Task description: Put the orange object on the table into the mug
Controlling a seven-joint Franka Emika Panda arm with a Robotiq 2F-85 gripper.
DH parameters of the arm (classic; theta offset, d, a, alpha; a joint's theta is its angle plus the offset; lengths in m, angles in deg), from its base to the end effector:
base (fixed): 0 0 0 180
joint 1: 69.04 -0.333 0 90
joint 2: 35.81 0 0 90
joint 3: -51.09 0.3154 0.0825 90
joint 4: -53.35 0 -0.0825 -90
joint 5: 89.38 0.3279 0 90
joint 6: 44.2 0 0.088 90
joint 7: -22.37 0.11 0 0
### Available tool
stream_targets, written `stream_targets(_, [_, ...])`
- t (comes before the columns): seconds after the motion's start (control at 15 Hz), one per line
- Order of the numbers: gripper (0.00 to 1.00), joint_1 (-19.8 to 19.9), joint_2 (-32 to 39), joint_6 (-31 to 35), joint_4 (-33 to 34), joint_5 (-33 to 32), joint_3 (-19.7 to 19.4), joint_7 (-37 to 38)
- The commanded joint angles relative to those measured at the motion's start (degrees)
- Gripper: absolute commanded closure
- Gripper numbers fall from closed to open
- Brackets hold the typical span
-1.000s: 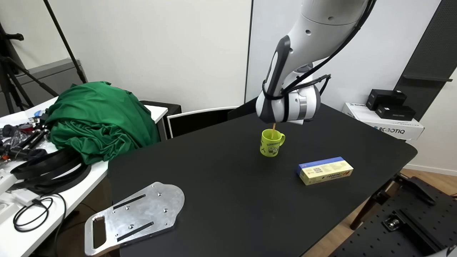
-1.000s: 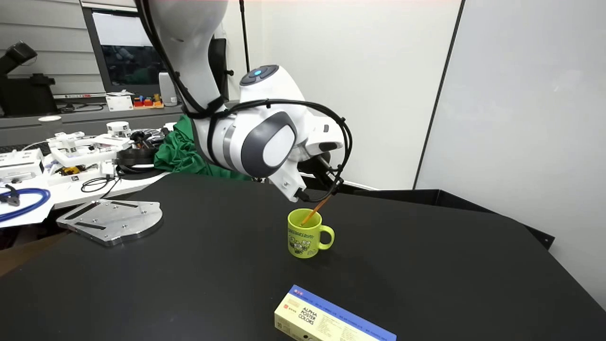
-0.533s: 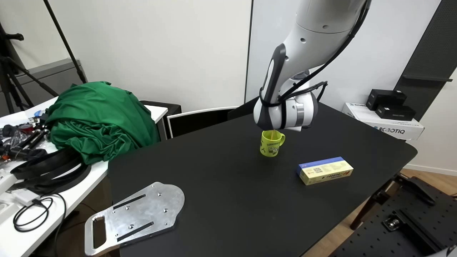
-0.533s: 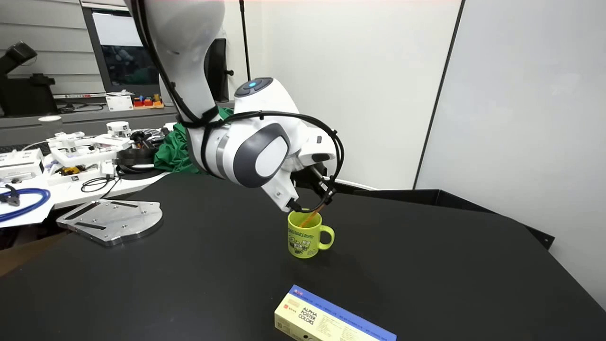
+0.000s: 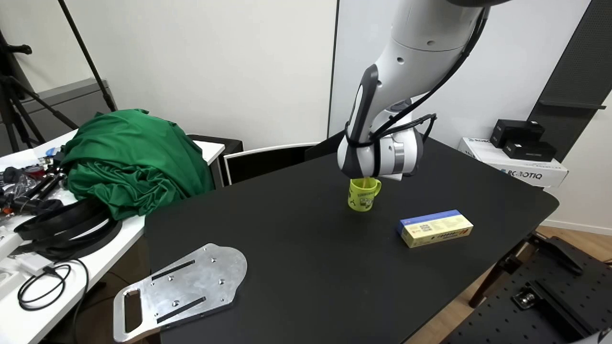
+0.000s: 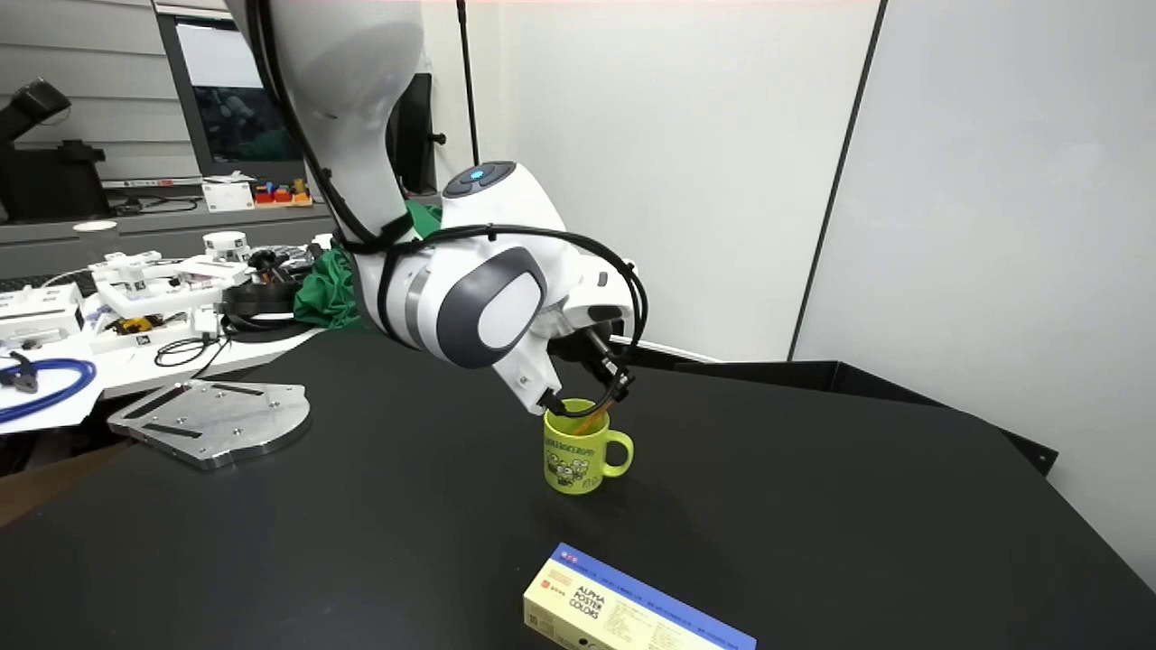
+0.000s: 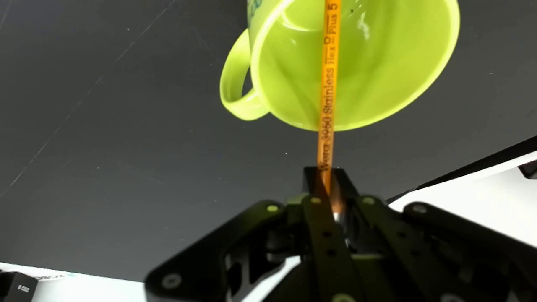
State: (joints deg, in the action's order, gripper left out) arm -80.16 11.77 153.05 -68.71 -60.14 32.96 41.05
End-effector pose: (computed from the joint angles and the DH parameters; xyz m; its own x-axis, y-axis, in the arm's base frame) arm 0.5457 -0.1145 0.1501 0.5477 -0.6221 0.5595 -0.7112 -0.6984 -0.0803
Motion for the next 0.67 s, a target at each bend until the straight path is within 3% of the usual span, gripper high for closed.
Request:
stream_targets(0.0, [0.62,-1.27,0.69,-1.9,1.73,1.93,-1.09,-0.02])
stream_targets(0.2, [0.43,-3.48,-0.21,-3.64,2.26,2.42,-2.85,0.52])
stream_targets(0.6, [0.01,-12.25,-3.72,-6.15,2.53,4.78,-9.44,0.09])
